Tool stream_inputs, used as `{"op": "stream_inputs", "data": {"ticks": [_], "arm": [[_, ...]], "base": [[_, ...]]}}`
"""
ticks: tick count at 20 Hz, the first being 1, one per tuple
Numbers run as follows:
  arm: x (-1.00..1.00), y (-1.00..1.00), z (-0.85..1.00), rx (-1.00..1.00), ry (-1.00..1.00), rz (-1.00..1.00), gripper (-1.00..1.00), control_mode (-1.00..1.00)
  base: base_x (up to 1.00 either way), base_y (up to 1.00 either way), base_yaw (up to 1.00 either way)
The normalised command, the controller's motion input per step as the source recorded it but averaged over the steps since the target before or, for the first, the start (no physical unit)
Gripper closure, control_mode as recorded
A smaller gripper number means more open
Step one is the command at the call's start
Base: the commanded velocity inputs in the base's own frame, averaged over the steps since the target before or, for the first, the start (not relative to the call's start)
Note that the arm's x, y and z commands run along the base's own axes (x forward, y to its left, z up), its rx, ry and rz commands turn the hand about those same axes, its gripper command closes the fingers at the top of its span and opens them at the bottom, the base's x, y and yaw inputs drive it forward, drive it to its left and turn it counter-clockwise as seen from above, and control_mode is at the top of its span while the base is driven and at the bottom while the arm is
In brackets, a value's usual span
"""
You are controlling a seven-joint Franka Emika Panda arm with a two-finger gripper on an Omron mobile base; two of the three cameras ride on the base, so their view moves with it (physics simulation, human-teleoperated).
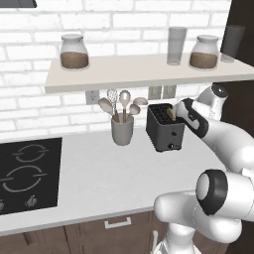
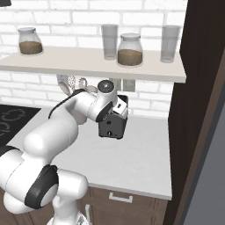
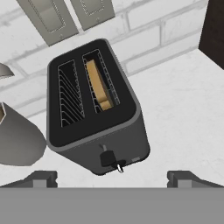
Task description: Start the toaster. Once the lever pops up, take the bread to the plate on the dining counter.
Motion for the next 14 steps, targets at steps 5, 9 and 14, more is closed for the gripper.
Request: {"op": "stream_inputs", "data": {"ticks": [5,9,14], "arm": [[0.0,0.0,0.0,0.0,0.0,0.0,-1.0,-1.0],[0.0,0.0,0.0,0.0,0.0,0.0,-1.0,-1.0],[0.0,0.0,0.0,0.0,0.0,0.0,-1.0,-1.0]], "base": [[0.0,0.0,0.0],[0.0,0.0,0.0],[0.0,0.0,0.0]]}}
